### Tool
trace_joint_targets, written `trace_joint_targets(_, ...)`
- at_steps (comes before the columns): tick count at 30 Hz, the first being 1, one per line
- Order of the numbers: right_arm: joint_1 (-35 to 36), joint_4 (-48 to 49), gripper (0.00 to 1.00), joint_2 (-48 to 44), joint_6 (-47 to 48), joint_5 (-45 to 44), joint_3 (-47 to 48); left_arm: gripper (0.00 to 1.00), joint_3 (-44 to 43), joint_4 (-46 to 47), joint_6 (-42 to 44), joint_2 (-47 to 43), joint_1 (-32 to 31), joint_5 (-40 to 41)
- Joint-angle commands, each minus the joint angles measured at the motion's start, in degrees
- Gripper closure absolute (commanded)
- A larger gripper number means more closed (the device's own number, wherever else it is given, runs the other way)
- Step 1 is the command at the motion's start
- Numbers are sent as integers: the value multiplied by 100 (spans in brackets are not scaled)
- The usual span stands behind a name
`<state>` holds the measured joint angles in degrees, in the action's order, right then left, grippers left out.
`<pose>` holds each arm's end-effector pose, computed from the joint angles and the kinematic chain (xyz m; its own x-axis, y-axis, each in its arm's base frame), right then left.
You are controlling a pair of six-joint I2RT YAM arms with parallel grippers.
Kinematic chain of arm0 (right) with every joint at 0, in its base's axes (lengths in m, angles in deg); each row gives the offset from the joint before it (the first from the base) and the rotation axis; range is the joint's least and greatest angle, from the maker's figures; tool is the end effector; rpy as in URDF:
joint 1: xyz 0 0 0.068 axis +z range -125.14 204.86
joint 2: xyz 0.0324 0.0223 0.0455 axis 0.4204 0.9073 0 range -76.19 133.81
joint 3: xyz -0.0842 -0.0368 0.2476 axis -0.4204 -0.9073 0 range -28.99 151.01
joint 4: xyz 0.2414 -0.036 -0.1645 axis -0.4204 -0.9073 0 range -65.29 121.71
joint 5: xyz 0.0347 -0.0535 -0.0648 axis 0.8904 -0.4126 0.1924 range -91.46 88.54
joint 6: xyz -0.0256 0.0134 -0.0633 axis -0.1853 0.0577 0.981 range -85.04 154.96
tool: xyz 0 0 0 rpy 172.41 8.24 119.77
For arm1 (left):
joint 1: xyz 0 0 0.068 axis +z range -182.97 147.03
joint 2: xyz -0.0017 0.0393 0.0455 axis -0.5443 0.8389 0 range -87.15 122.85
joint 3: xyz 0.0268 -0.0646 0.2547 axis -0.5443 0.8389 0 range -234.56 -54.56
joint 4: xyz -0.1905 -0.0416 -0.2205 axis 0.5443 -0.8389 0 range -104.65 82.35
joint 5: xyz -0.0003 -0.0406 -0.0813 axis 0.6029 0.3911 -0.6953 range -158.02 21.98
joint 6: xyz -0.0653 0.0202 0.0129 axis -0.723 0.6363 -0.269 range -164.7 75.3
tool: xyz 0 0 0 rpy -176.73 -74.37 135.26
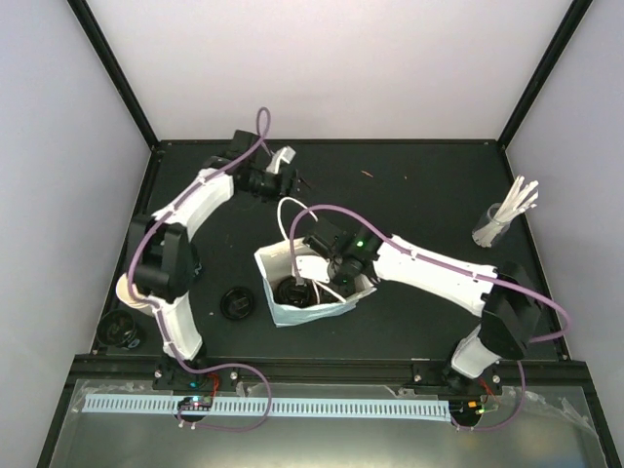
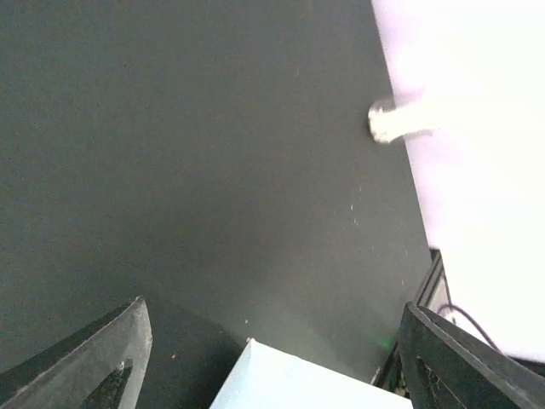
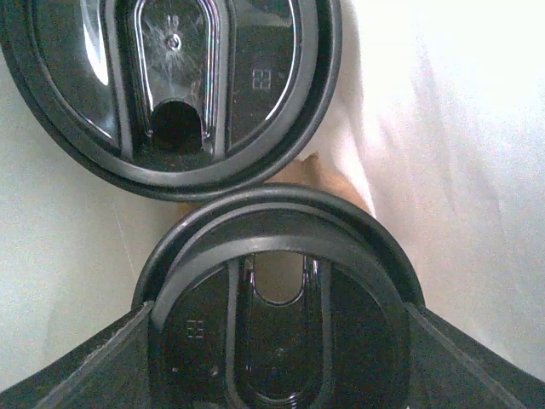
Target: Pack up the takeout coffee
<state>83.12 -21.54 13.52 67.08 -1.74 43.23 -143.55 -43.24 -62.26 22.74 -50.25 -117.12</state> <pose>0.1827 0.2946 0.2184 0.0311 -0.9604 -0.2770 -0.9836 0.0199 -0.1794 0.4179 -0.1747 0.2170 -0.9379 0.0848 -0.3363 0.3251 0.5526 -0.7674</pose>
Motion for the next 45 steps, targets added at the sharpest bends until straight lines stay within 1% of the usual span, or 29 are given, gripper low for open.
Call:
trace_joint_targets(1,-129,-765,60,601,-809,641,409,18,147,370,-278,-994,148,661)
trace_joint_targets(5,-276,-1105,61,1079,-1380,709,933,17,363,334,-201,-1674,404,1030)
trace_joint_targets(8,-340,-1105,62,1205,-1694,688,1064,17,553,230,-67,-2080,453,1120)
trace_joint_targets(12,-434,-963,61,1175,-1990,614,1026,17,1160,441,-174,-2666,453,1160)
trace_joint_targets(17,-582,-966,61,1281,-2058,929,834,16,1833,408,-310,-3492,453,1333)
trace_joint_targets(22,-577,-682,61,1151,-2041,583,438,14,2400,380,-592,-4454,454,1481)
trace_joint_targets(27,-552,-728,62,1069,-1983,276,401,12,2241,-325,-684,-4895,445,1670)
trace_joint_targets(31,-368,-892,62,1157,-1875,-168,644,11,1882,-1348,-633,-4943,436,1789)
trace_joint_targets(34,-247,-967,62,1267,-1886,-261,790,9,1714,-1975,-576,-4936,427,1725)
trace_joint_targets(36,-205,-965,62,1313,-1893,-271,806,5,1650,-2222,-497,-4976,427,1716)
trace_joint_targets(38,-202,-957,62,1338,-1901,-310,795,2,1557,-2411,-477,-5010,427,1931)
trace_joint_targets(43,-201,-756,62,1104,-1903,-368,536,1,1405,-2921,-460,-4842,465,1767)
trace_joint_targets(45,-205,-738,62,1052,-1892,-368,455,1,1271,-3294,-494,-4774,560,2019)
